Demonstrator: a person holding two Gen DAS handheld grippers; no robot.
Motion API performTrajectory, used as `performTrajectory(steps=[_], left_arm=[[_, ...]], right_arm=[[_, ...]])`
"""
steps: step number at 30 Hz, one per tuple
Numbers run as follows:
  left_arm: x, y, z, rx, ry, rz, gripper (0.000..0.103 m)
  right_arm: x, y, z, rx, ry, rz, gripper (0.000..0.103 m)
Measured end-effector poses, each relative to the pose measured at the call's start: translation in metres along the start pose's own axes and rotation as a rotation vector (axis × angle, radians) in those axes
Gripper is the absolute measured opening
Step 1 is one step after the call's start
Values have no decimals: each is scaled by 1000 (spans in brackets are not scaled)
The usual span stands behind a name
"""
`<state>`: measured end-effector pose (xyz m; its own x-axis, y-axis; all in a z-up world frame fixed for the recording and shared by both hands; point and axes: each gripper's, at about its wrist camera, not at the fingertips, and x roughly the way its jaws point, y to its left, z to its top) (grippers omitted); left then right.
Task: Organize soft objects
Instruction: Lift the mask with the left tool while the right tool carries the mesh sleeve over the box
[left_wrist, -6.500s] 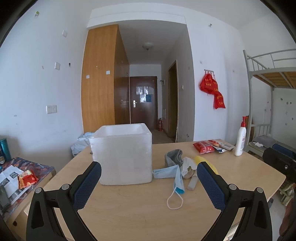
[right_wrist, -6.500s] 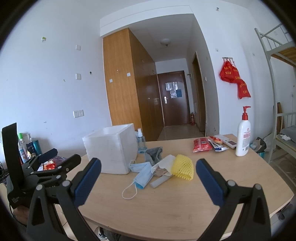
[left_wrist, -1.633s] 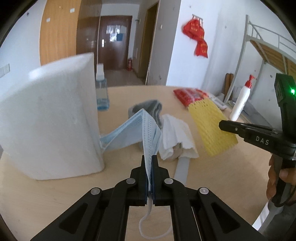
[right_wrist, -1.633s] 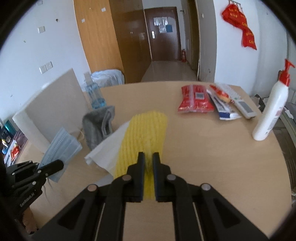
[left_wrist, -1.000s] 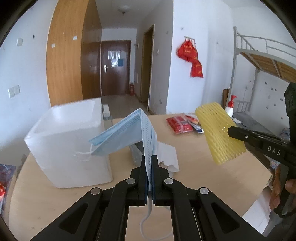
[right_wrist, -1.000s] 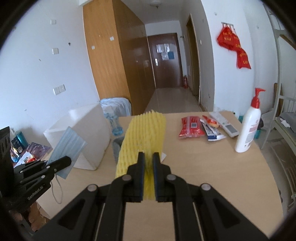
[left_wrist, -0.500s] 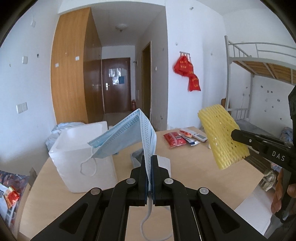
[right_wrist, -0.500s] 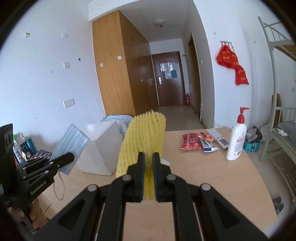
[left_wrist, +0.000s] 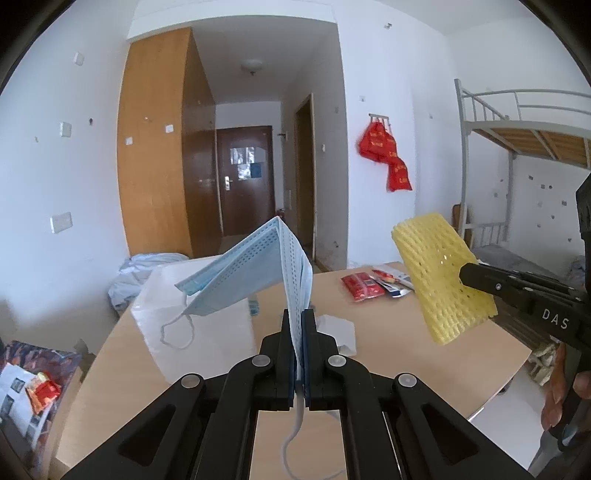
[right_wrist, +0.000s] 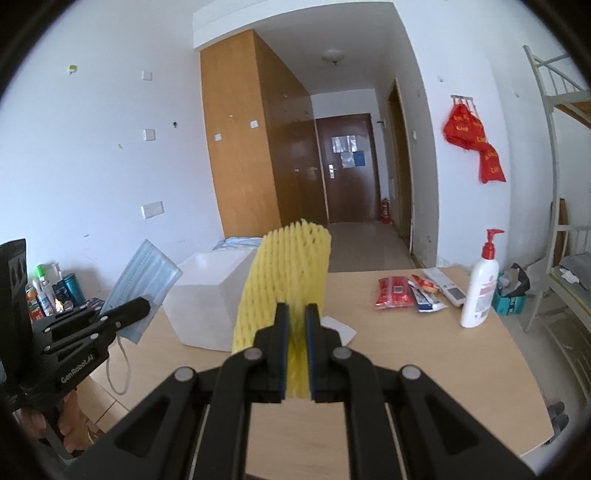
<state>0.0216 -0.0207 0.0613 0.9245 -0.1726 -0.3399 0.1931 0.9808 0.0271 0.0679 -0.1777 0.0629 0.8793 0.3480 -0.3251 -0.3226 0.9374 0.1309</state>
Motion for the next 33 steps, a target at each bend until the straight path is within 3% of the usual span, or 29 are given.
performTrajectory(steps=[16,25,33], left_arm=[[-21,64,-9,-74,0,208,3],[-17,89,-16,-105,14,272,3],[-2,98,-15,-114,35,274,3]], right_arm=[[40,47,6,-52,24,171,11],[62,65,6,-62,56,240,11],[78,71,10,-79,77,255,11]])
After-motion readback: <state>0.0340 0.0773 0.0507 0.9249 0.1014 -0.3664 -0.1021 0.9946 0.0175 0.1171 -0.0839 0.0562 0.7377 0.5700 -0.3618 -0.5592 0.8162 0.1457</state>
